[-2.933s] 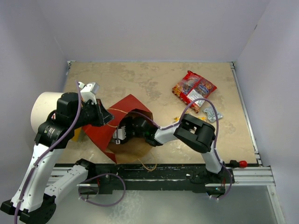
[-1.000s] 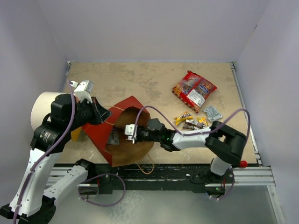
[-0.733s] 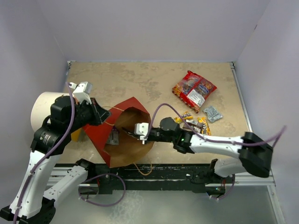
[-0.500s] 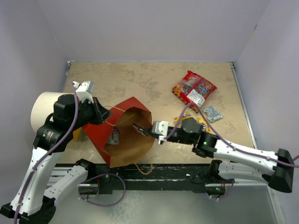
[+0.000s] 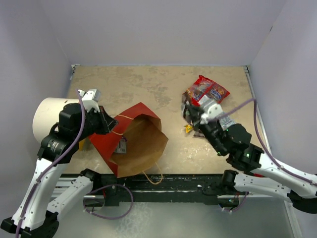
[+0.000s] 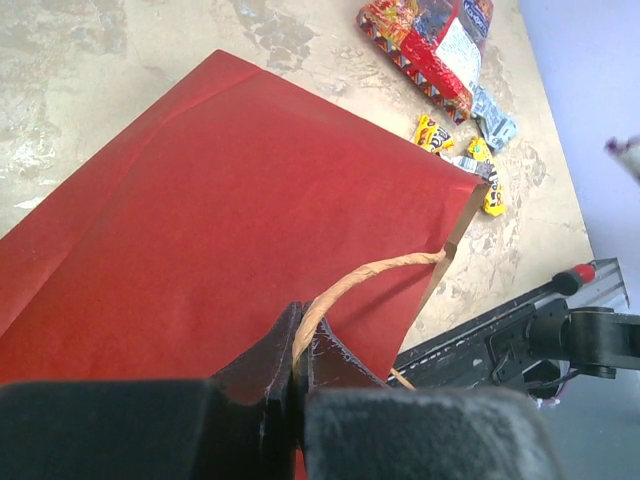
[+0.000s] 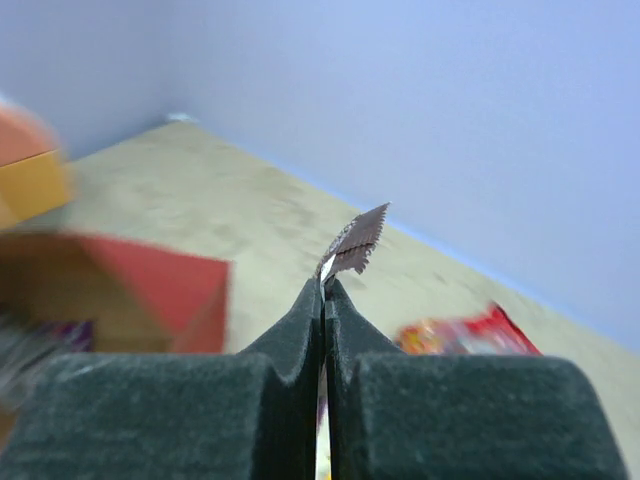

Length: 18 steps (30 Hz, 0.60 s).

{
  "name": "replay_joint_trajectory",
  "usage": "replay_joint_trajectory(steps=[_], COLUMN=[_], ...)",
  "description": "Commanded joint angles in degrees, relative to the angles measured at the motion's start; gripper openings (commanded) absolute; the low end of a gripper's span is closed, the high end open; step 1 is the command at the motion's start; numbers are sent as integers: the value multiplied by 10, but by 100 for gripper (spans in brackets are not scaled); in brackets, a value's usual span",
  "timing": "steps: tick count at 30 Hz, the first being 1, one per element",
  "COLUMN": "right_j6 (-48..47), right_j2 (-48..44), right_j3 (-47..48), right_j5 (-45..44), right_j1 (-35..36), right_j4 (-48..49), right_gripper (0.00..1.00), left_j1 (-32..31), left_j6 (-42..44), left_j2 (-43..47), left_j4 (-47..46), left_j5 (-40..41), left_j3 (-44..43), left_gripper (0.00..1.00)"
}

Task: Take the snacks out of the paper bag
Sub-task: Place the snack at the center of the board.

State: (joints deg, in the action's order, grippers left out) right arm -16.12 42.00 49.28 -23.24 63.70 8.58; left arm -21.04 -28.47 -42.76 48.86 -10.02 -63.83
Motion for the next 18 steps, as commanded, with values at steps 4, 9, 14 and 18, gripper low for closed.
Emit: replay_joint_trajectory(steps=[4, 9, 14, 18], right_j6=[264, 470, 506, 534], right_j2=[156, 252, 325, 371], right_j3=[116, 159, 168, 171], right_j5=[-388, -225, -175, -159], right_j1=[-69, -233, -294, -336], right_j4=[-171, -392, -448, -483], right_gripper=[0, 0, 3, 1], left_j1=[-1, 0, -1, -1], left_j6=[-19, -30, -31, -29], left_j2=[22, 21, 5, -7], left_j4=[-19, -20, -24, -36], left_j5=[19, 20, 14, 4], left_j3=[4, 5, 1, -4], left_gripper=[0, 0, 0, 0])
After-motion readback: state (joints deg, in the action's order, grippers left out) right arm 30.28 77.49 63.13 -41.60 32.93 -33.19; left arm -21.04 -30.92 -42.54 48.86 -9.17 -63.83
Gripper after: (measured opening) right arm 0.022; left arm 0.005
